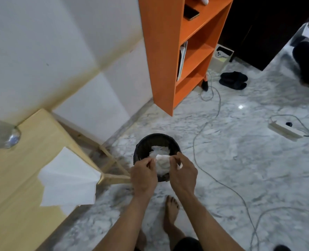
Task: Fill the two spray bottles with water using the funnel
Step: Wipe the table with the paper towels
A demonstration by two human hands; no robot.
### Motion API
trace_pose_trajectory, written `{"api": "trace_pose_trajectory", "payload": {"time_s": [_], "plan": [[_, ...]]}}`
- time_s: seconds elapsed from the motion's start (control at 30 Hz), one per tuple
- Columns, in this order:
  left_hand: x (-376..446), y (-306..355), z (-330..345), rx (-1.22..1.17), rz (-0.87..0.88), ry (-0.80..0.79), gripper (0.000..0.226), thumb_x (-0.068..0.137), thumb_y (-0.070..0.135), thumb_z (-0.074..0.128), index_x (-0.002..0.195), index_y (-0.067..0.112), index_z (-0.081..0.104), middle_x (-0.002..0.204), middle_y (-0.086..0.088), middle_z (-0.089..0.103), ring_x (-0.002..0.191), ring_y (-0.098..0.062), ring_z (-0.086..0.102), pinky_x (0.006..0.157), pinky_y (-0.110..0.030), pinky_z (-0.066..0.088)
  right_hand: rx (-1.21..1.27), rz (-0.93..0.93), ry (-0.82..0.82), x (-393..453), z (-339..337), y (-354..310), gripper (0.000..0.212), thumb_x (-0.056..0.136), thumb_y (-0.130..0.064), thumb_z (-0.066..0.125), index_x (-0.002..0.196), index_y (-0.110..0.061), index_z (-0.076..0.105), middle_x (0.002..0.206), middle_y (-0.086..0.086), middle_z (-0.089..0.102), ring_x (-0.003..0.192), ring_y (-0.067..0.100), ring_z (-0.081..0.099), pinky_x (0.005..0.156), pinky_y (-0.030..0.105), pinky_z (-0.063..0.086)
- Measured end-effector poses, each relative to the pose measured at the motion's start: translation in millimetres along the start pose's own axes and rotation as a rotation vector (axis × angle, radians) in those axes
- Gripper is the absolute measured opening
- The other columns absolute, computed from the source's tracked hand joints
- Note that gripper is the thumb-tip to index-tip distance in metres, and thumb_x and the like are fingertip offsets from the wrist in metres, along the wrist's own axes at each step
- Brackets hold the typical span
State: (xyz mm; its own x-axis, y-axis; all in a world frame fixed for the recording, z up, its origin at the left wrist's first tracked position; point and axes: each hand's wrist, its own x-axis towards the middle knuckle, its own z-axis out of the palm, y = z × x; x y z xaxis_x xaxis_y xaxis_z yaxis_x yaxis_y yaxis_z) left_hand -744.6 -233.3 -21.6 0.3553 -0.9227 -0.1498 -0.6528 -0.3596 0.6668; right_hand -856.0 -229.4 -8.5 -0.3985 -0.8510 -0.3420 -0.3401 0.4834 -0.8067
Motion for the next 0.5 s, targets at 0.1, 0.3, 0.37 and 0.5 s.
{"api": "trace_pose_trajectory", "payload": {"time_s": [0.1,0.3,0.37,0.5], "plan": [[21,-3,20,-0.011,-0.025,-0.028,0.021,0.096,0.018,0.067,0.08,0.009,0.077,0.062,0.005,0.066,0.057,-0.012,0.059,0.069,-0.035,0.053,-0.057,-0.017,-0.005,26,16,10,0.014,0.099,-0.021,0.058,0.092,-0.025,0.068,0.092,-0.012,0.062,0.091,0.01,0.055,0.083,0.032,0.048],[62,-24,62,-0.031,-0.103,-0.089,0.029,0.098,0.019,0.064,0.072,0.008,0.072,0.06,0.0,0.065,0.053,-0.006,0.054,0.069,-0.037,0.051,-0.172,-0.007,-0.035,74,49,29,0.017,0.096,-0.023,0.059,0.079,-0.026,0.064,0.081,-0.011,0.065,0.082,0.01,0.06,0.068,0.023,0.04],[73,-29,71,0.0,-0.108,-0.086,0.031,0.098,0.02,0.064,0.07,0.009,0.07,0.06,-0.001,0.065,0.054,-0.012,0.056,0.071,-0.04,0.052,-0.19,0.0,-0.046,87,60,34,0.015,0.095,-0.023,0.06,0.082,-0.026,0.067,0.085,-0.011,0.067,0.086,0.011,0.062,0.068,0.022,0.039],[90,-32,79,-0.037,-0.234,-0.163,0.029,0.102,0.035,0.057,0.115,0.013,0.072,0.112,-0.006,0.073,0.101,-0.027,0.068,0.098,-0.049,0.052,-0.208,0.027,-0.114,105,75,37,0.02,0.099,-0.032,0.058,0.115,-0.025,0.069,0.115,-0.004,0.071,0.112,0.017,0.064,0.087,0.023,0.044]]}}
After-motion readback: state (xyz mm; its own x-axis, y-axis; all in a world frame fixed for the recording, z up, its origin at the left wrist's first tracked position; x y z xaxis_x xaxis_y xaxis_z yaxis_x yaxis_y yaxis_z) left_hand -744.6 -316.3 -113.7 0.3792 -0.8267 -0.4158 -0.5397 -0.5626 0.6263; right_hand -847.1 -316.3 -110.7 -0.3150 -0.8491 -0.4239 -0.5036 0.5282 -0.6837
